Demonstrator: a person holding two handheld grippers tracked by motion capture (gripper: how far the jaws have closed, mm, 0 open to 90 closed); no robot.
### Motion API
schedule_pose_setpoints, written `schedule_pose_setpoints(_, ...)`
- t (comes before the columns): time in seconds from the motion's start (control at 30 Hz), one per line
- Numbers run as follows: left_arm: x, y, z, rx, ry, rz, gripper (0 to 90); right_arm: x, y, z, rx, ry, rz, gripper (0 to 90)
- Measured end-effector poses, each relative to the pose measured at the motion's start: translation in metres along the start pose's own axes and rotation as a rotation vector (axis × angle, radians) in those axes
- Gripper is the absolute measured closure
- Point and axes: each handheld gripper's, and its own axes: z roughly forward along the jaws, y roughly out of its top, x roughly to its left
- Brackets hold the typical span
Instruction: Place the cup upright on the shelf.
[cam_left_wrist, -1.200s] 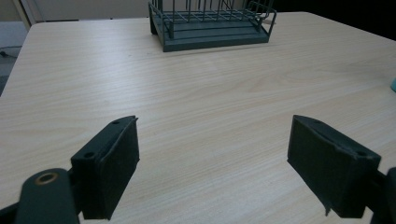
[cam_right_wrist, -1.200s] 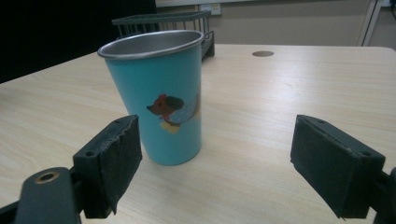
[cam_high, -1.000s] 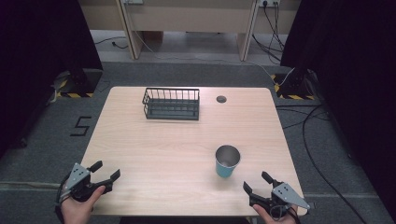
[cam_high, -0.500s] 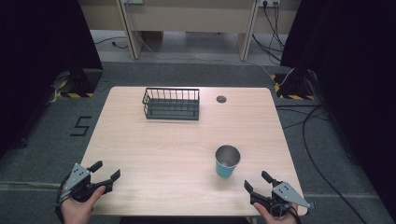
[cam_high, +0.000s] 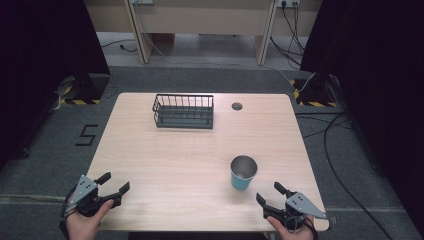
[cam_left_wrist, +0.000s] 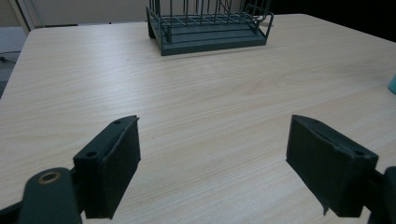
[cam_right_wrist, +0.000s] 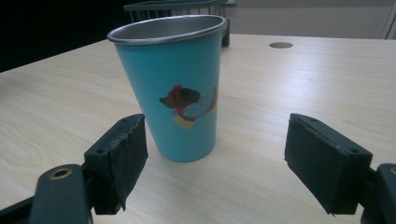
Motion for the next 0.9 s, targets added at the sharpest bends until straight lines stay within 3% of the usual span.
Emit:
schedule_pose_setpoints(0.17,0.0,-0.001,0.001,0.002,-0.006,-0.002,17.4,0.003,0.005,0.009,0.0,0.037,-0.01,21.1)
schedule_pose_setpoints(0.4,-0.001,-0.001,0.001,0.002,-0.01,-0.001,17.7,0.006,0.009,0.022,0.018,0.053,-0.034,17.6)
schedule_pose_setpoints(0.9,-0.001,-0.001,0.001,0.004,-0.013,0.002,18.6,0.017,0.013,0.053,0.026,0.032,-0.054,15.7)
